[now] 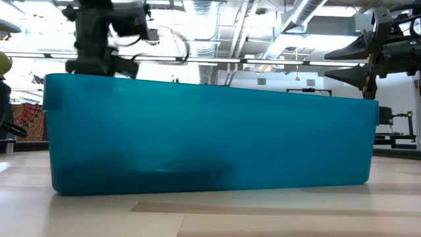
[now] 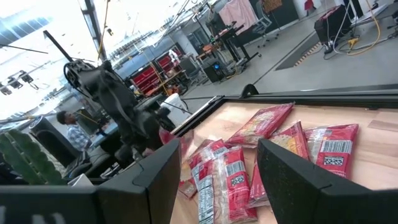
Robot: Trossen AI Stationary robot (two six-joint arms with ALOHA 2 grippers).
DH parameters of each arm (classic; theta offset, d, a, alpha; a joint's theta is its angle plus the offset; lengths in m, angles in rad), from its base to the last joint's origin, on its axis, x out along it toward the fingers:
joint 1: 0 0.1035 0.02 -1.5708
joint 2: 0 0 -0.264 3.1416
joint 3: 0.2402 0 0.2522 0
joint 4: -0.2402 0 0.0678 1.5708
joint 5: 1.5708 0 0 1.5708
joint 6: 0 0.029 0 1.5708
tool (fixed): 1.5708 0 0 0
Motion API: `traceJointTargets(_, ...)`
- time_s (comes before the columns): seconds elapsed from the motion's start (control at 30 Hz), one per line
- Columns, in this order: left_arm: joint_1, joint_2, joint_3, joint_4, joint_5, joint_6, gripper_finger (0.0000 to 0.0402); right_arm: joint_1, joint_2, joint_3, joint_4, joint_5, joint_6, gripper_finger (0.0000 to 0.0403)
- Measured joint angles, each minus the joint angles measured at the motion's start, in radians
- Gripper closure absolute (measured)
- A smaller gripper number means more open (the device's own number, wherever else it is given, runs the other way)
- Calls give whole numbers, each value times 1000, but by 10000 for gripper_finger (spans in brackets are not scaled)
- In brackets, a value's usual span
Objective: Sort popcorn bags into baskets
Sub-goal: Put the popcorn bag into the blue bin
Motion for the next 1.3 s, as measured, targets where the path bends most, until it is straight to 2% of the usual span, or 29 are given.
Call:
traceJointTargets(0.17,-23,-1,133,-72,-51,61,398,0,0,0,0,0,0,168)
traceJointTargets(0.27,-45,-1,205,-59,-45,159,399,0,0,0,0,0,0,168)
traceJointTargets(0.47,-114,12,308,97,-37,431,399,0,0,0,0,0,0,168)
traceJointTargets(0.63,-162,41,351,234,28,702,399,0,0,0,0,-1,0,168)
traceJointTargets(0.83,-217,145,436,273,65,929,393,0,0,0,3,-1,0,168)
traceJointTargets(1.03,-267,302,560,262,75,1096,396,0,1,0,4,-1,0,168)
traceJointTargets(1.3,-298,481,713,203,140,1292,394,0,1,0,2,-1,0,168)
